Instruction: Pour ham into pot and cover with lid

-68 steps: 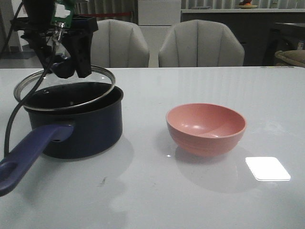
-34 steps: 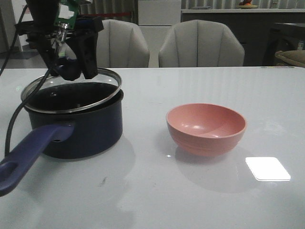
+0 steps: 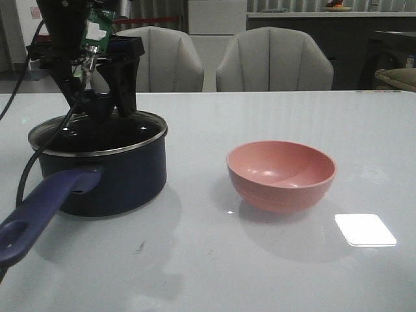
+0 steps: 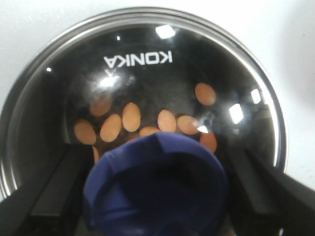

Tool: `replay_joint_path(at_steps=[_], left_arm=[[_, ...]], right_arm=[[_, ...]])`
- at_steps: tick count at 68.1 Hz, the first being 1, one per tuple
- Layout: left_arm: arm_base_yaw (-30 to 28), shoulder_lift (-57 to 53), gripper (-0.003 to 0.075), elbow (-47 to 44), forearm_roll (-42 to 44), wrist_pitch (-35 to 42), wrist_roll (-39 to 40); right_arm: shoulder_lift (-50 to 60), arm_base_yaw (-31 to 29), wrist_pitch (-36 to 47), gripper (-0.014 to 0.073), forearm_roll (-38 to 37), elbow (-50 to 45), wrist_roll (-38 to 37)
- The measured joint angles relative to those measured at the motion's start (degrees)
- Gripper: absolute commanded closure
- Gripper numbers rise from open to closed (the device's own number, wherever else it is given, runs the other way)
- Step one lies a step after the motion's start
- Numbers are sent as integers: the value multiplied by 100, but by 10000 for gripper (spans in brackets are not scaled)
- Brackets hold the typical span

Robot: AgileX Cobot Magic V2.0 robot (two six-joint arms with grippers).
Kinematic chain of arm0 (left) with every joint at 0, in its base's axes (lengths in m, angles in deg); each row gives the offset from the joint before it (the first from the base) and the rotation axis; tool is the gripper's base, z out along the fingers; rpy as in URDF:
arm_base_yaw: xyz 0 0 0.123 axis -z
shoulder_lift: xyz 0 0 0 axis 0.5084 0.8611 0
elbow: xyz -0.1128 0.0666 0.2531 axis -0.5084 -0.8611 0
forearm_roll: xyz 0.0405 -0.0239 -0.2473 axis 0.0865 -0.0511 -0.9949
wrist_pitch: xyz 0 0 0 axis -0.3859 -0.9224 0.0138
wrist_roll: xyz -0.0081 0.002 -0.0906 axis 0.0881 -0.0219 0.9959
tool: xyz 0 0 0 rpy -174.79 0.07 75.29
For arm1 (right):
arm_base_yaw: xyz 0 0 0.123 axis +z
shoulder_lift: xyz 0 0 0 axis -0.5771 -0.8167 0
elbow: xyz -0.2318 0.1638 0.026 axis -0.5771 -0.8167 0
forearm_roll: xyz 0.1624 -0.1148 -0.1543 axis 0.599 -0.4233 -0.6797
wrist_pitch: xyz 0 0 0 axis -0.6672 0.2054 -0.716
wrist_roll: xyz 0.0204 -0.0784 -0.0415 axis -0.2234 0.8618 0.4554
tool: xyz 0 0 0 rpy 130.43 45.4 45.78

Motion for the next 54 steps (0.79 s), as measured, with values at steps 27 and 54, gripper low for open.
replay_joint_path(at_steps=[27,54], left_arm=[[-10,-79,136,302,113,-22,0],[-10,-1600,136,-34,157,318,0]], right_arm=[[0,0,0,435,0,0,0],[0,0,0,435,0,0,0]])
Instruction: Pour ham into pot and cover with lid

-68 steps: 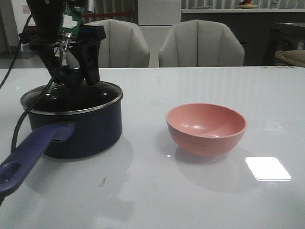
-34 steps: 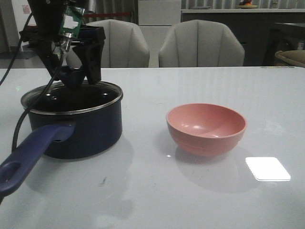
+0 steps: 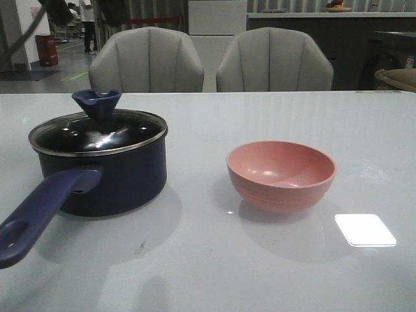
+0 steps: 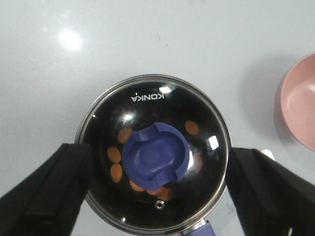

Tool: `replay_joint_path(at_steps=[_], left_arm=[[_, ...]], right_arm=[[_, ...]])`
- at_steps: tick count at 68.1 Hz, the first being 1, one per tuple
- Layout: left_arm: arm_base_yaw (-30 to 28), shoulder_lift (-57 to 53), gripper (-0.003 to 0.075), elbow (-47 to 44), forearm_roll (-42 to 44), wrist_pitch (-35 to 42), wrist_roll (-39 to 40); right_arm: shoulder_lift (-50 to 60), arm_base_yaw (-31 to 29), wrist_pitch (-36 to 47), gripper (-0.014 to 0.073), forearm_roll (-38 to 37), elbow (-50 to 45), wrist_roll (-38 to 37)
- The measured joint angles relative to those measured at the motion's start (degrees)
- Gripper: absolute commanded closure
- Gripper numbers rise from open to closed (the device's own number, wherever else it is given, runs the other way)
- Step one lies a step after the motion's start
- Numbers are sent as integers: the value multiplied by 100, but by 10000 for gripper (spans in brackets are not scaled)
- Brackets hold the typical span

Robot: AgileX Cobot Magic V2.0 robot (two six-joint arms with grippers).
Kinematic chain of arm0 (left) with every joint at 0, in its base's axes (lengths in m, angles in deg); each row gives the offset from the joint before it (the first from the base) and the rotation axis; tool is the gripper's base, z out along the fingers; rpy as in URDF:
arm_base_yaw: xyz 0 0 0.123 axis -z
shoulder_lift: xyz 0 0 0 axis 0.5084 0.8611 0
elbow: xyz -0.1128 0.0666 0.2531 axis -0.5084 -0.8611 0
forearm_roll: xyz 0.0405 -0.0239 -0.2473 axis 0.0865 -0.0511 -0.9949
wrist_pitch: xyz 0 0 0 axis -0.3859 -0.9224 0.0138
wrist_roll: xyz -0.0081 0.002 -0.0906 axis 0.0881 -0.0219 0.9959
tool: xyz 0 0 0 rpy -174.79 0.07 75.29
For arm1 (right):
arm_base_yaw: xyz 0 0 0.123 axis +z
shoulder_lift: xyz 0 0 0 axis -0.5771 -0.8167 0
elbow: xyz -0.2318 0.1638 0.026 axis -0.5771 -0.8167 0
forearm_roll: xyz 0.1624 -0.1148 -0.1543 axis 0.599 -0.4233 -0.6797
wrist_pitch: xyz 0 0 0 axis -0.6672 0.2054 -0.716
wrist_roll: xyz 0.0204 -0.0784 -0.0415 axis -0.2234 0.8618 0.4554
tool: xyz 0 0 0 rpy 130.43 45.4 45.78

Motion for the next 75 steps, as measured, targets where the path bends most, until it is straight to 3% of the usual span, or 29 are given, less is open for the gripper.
replay_joint_path(at_steps=[13,27,57,63,68,75], left_arm=[[0,-1093,136,-822,0,417,-46],[0,-2378,136,-2288,0,949,-302],[-10,-5989,141,-6057,-325,3253,-362],[-10,-6810,211,-6673,-362,3529,-362],[-10,-7453,318,-7092,-370,3710,-362],[-10,-8193,531,-7584,-370,3895,-362]], right_arm=[[0,0,0,435,0,0,0],[0,0,0,435,0,0,0],[0,0,0,435,0,0,0],[0,0,0,435,0,0,0],[0,0,0,435,0,0,0],[0,0,0,435,0,0,0]])
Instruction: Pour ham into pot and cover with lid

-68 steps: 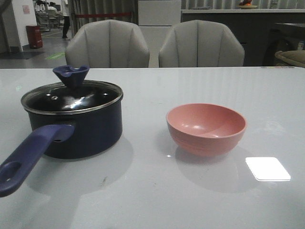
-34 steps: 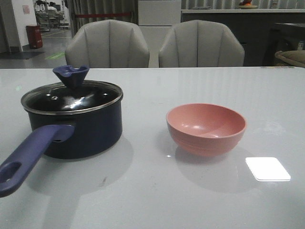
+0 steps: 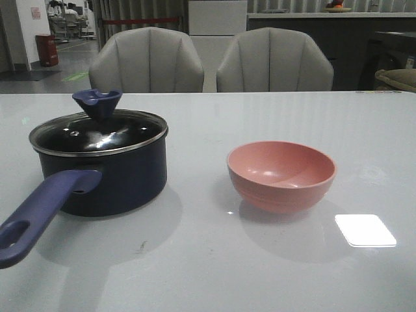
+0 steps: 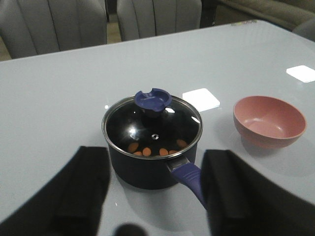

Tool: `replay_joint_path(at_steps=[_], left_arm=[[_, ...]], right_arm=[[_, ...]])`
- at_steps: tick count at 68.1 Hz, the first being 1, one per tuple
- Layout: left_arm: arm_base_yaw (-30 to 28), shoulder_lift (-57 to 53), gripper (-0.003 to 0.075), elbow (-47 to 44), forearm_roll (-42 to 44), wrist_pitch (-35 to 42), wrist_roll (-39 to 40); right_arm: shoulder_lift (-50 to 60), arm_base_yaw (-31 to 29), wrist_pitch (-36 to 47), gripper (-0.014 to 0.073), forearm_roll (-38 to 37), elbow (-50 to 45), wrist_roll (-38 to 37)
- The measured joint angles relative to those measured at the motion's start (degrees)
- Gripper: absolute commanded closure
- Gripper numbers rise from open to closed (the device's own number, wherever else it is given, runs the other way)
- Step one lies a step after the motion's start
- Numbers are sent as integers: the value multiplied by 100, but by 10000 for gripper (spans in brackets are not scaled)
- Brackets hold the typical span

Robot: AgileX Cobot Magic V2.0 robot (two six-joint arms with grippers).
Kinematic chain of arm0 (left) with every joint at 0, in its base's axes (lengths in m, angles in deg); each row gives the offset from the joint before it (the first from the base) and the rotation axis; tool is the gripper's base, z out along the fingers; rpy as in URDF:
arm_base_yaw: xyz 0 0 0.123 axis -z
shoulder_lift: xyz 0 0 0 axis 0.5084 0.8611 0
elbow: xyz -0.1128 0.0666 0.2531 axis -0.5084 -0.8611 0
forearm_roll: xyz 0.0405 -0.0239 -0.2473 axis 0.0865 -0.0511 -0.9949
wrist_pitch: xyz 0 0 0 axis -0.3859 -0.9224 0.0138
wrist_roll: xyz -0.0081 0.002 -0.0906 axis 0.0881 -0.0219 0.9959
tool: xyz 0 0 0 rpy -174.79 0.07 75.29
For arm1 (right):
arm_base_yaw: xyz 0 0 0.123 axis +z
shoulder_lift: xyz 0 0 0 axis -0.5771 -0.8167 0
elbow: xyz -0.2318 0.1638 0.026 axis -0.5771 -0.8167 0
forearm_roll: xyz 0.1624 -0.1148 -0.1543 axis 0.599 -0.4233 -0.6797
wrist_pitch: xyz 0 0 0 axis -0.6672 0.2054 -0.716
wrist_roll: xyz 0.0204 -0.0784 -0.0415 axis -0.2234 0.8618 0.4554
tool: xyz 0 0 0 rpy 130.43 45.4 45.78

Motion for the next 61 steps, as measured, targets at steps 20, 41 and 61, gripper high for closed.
replay_joint_path(at_steps=[20,41,61], left_arm=[[0,-864,589,-519,-39,221,0],[0,-868,589,-545,-48,230,0],[-206,-924,589,-834,251,429,0]], right_arm=[[0,0,0,435,0,0,0],[0,0,0,435,0,0,0],[0,0,0,435,0,0,0]])
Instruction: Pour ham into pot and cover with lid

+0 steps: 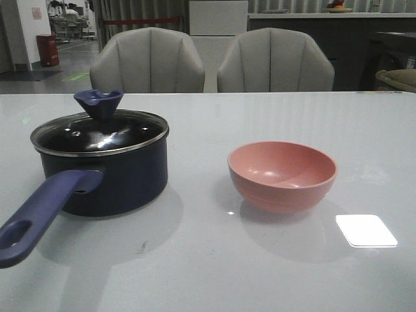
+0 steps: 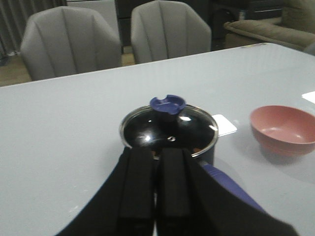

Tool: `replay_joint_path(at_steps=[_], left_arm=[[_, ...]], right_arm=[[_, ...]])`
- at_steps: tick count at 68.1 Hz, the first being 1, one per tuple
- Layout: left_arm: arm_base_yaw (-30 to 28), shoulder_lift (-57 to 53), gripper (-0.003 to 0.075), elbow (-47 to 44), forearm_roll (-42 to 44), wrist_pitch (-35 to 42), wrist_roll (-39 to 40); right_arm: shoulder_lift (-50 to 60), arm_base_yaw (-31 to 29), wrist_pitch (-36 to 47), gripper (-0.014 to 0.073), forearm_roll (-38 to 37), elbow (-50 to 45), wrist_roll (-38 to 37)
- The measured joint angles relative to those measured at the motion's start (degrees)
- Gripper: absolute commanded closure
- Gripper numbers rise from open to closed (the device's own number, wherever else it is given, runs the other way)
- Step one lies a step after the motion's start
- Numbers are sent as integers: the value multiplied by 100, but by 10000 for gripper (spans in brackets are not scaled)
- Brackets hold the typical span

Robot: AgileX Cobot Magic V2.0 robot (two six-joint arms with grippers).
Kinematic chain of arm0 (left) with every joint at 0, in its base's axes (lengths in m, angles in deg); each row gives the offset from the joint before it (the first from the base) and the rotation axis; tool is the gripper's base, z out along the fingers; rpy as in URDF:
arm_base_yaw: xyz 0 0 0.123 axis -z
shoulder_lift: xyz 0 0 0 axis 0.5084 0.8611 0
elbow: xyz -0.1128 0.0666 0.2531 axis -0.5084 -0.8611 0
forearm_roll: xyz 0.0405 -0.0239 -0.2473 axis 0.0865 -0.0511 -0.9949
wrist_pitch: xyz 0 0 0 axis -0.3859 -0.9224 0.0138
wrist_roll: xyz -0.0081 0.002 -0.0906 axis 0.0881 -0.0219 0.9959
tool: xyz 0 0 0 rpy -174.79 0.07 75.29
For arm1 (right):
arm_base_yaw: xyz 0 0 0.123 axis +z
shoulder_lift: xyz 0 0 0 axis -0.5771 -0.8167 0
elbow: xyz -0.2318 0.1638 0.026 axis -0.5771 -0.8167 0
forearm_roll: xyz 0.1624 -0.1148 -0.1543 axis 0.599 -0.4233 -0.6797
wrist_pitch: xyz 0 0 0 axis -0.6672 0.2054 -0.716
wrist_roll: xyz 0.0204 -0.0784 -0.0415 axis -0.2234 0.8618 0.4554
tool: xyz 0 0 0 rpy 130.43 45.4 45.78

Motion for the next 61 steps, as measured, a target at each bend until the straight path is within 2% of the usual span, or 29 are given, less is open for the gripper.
replay_joint_path(at_steps=[13,24,38,61], left_arm=[[-980,-469,589,-942,171,1009,25],[-1504,-792,589,-1778,414,1675,527],[-1557,-792,589,-1932,483,2050,757],[-1567,-792,589,-1932,500,2088,788]], right_arm=[[0,0,0,435,0,0,0],[0,0,0,435,0,0,0],[0,0,0,435,0,0,0],[0,0,0,435,0,0,0]])
